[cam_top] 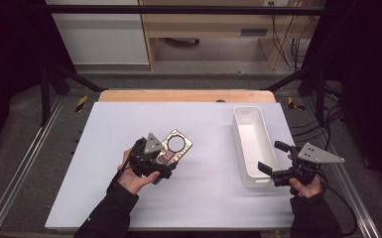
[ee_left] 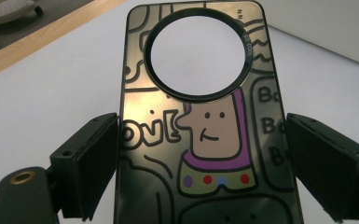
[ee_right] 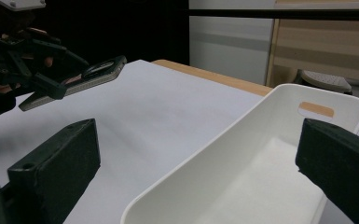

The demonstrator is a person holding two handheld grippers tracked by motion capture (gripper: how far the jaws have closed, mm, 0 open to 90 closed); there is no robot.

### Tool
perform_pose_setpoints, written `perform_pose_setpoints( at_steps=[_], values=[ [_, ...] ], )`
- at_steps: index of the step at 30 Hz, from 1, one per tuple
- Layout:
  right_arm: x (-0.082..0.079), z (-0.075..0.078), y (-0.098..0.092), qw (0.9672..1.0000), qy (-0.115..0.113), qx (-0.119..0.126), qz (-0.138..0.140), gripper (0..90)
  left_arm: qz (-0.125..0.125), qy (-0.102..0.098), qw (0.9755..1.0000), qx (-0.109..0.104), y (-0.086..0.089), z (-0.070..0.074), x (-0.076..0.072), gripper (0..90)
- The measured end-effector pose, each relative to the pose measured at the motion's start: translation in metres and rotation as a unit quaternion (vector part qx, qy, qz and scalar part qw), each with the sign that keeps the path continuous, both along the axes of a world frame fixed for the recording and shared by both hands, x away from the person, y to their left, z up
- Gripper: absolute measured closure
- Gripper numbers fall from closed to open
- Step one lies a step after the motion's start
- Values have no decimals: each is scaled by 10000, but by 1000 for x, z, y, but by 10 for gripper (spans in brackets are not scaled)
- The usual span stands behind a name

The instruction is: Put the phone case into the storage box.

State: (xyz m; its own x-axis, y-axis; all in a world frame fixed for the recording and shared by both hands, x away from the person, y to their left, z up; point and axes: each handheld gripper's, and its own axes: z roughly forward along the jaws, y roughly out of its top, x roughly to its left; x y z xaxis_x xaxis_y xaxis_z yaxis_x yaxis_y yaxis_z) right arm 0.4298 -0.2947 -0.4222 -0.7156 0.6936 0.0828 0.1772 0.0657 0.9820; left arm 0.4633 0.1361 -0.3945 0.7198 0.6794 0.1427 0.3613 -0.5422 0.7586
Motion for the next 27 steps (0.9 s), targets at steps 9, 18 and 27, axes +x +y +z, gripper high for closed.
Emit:
perform_pose_setpoints(
  at_steps=[9, 18, 27],
  values=[
    [0, 1, 4, 10000, -18, -51, 81, 4, -320, -143, 9994, 72, -6, 3, -8, 116],
    [-2, 4, 10, 9997, -61, -123, 204, 4, -574, -278, 9979, 119, -10, 6, -13, 116],
    [-3, 6, 18, 9991, -69, -211, 369, 4, -751, -348, 9964, 208, -14, 8, -19, 116]
  ],
)
